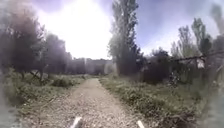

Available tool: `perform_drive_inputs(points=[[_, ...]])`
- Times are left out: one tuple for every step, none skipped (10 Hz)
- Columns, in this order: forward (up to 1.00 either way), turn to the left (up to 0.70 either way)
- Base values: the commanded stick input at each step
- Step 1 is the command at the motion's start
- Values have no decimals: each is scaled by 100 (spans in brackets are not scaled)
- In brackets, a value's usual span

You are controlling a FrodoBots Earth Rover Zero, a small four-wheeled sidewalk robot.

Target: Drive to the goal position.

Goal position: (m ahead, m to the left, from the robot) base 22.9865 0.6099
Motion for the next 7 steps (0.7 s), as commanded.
perform_drive_inputs(points=[[70, 0], [70, 0], [70, 0], [70, 0], [70, 0], [70, 0], [70, 0]])
